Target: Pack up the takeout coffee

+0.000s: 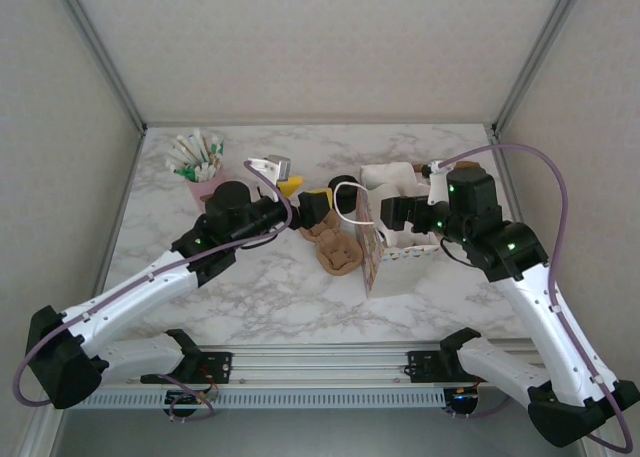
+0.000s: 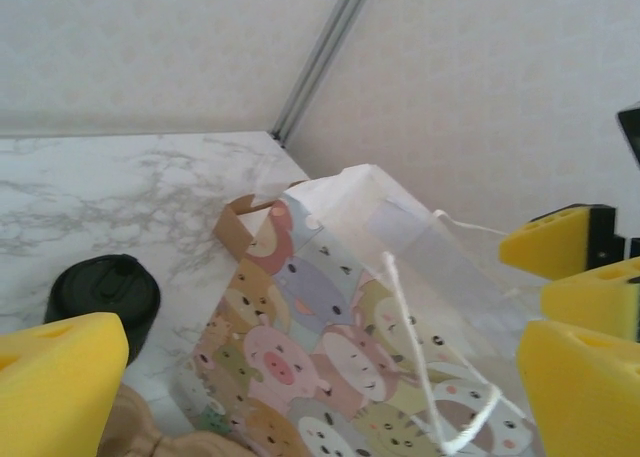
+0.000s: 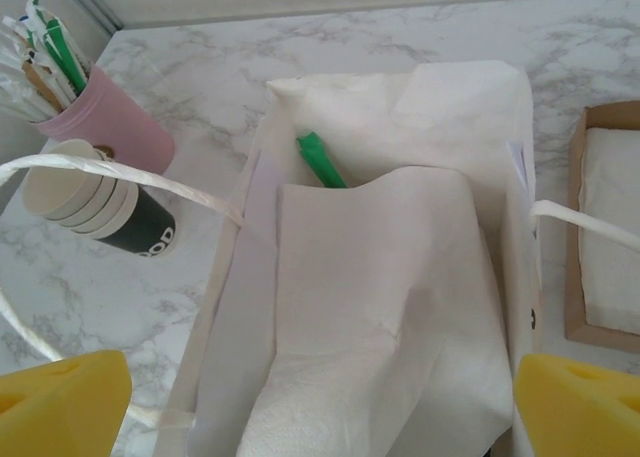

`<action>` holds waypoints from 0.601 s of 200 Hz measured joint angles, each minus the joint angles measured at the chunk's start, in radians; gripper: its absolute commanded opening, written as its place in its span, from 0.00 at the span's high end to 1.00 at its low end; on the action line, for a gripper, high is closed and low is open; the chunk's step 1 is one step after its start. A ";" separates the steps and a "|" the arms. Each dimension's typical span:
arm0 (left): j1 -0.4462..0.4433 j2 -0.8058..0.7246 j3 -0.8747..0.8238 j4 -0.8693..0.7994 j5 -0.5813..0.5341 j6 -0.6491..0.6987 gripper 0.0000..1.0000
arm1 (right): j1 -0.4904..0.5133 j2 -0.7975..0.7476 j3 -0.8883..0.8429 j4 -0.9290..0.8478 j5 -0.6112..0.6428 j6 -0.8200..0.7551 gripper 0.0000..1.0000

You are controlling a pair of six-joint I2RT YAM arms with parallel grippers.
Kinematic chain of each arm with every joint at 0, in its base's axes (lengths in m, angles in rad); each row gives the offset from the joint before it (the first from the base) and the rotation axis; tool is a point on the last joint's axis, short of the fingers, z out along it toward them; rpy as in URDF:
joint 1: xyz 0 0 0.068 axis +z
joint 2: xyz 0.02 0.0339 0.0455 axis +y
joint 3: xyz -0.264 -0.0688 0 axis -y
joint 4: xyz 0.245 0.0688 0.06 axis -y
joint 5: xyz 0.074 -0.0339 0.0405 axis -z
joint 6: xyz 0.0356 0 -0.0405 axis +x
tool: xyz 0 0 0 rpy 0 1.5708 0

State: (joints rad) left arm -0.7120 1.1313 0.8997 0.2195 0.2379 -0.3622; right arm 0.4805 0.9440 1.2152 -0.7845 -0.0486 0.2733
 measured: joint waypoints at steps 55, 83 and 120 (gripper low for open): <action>0.000 0.035 -0.019 0.105 -0.086 0.076 0.00 | 0.000 0.032 -0.055 0.130 0.030 -0.031 0.01; 0.000 0.104 0.009 0.121 -0.131 0.098 0.00 | 0.000 0.115 -0.045 0.164 0.031 -0.071 0.01; 0.000 0.186 0.077 0.119 -0.160 0.113 0.01 | 0.000 0.163 -0.016 0.181 0.030 -0.126 0.01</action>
State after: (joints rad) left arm -0.7120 1.3170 0.9764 0.3382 0.0776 -0.2489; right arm 0.4805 1.1069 1.1992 -0.6037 -0.0189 0.1471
